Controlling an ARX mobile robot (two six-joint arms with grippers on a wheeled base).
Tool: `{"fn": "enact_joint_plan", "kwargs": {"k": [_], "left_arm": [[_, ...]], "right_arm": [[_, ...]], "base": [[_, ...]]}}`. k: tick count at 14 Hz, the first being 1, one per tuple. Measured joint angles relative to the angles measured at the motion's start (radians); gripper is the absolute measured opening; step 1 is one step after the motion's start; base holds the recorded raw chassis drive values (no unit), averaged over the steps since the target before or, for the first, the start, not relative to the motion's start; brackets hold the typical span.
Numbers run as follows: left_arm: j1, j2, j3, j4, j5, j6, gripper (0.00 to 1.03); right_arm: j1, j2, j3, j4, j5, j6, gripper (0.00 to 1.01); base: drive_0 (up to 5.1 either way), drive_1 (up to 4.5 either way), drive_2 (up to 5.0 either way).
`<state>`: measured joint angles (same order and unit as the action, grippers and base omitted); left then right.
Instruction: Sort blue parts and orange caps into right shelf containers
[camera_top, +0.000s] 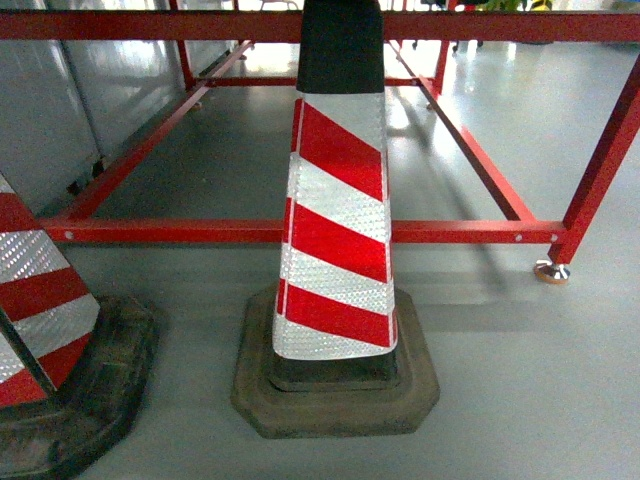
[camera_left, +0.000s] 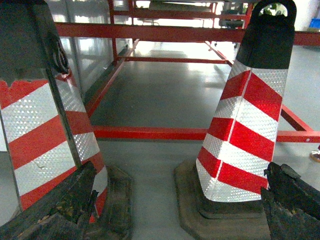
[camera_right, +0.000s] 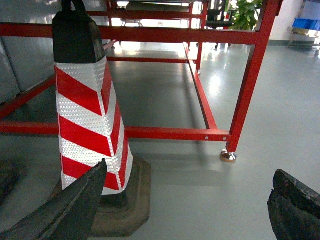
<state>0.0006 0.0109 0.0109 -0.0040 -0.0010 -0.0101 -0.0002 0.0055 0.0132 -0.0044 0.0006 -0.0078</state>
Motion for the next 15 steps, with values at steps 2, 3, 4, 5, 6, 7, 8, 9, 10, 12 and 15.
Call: {"fn": "enact_joint_plan", "kwargs": {"k": [2,3,4,5,6,7,8,9,10,12,15], "left_arm": [[0.0,0.0,0.0,0.0,0.0,0.0,0.98],[0.0,0.0,0.0,0.0,0.0,0.0,0.98],[0.0,0.0,0.0,0.0,0.0,0.0,0.98],[0.0,0.0,0.0,0.0,0.0,0.0,0.98],[0.0,0.0,0.0,0.0,0.0,0.0,0.98],[0.0,0.0,0.0,0.0,0.0,0.0,0.98],[0.0,0.0,0.0,0.0,0.0,0.0,0.98],[0.0,0.0,0.0,0.0,0.0,0.0,0.98],[0.0,0.0,0.0,-0.003,0.0,0.0,0.98],[0.0,0.0,0.0,-0.001,-0.003,0.0,0.98],[0.0,0.0,0.0,-0.002,0.002,0.003,0.98]], "right_arm": [[0.0,0.0,0.0,0.0,0.0,0.0,0.98],[0.0,0.0,0.0,0.0,0.0,0.0,0.98],[0.0,0.0,0.0,0.0,0.0,0.0,0.98],[0.0,0.0,0.0,0.0,0.0,0.0,0.98],[0.0,0.0,0.0,0.0,0.0,0.0,0.98],[0.0,0.0,0.0,0.0,0.0,0.0,0.98],[0.0,0.0,0.0,0.0,0.0,0.0,0.98],[0.0,0.0,0.0,0.0,0.0,0.0,0.98],[0.0,0.0,0.0,-0.003,0.0,0.0,0.98],[0.0,0.0,0.0,-0.001,0.0,0.0,0.98],[0.0,0.0,0.0,-0.002,0.0,0.001,0.98]], "base": [[0.0,0.0,0.0],[0.0,0.0,0.0],[0.0,0.0,0.0],[0.0,0.0,0.0],[0.0,0.0,0.0],[0.0,0.0,0.0],[0.0,0.0,0.0],[0.0,0.0,0.0],[0.0,0.0,0.0],[0.0,0.0,0.0],[0.0,0.0,0.0]]}}
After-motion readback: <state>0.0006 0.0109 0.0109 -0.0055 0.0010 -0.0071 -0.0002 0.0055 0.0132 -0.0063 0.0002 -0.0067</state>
